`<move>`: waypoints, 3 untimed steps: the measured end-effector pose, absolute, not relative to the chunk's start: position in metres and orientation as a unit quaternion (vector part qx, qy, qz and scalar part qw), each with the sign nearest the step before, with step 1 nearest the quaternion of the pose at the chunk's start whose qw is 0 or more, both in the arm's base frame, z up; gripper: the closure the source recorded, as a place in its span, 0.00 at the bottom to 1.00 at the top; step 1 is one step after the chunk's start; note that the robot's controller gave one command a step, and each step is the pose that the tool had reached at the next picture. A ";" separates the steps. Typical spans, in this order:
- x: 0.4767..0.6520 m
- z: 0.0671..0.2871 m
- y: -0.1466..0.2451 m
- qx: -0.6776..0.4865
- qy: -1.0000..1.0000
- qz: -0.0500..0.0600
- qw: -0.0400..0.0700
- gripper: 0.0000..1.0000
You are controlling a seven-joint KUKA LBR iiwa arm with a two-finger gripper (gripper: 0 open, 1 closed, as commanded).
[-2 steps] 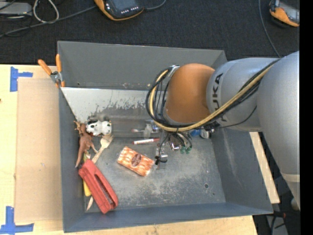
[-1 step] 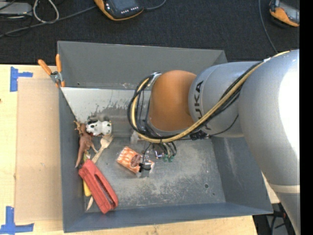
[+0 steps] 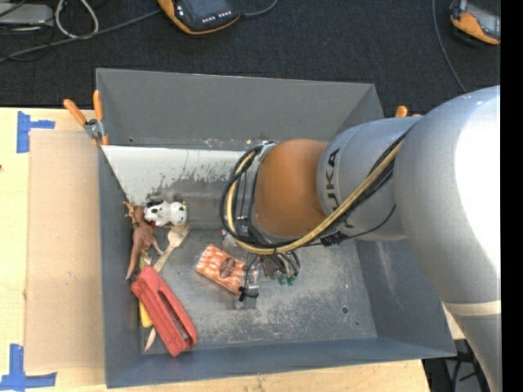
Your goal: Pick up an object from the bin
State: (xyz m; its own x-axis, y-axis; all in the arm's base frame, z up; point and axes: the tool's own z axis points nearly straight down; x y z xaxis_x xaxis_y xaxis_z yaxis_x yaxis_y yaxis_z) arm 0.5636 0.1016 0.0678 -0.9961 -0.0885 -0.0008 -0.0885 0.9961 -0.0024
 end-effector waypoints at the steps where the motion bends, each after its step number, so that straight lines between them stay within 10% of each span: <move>1: 0.556 0.070 0.118 0.031 1.000 0.001 0.000 1.00; 3: 0.555 0.100 0.117 0.030 1.000 0.001 -0.002 1.00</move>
Offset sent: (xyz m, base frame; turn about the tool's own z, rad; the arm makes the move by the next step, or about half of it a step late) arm 0.0000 0.0000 0.0000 0.0000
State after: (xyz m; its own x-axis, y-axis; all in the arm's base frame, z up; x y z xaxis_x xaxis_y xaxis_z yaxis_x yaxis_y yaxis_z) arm 0.5551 0.1171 0.1000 -0.9982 0.0600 0.0043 0.0600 0.9982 0.0017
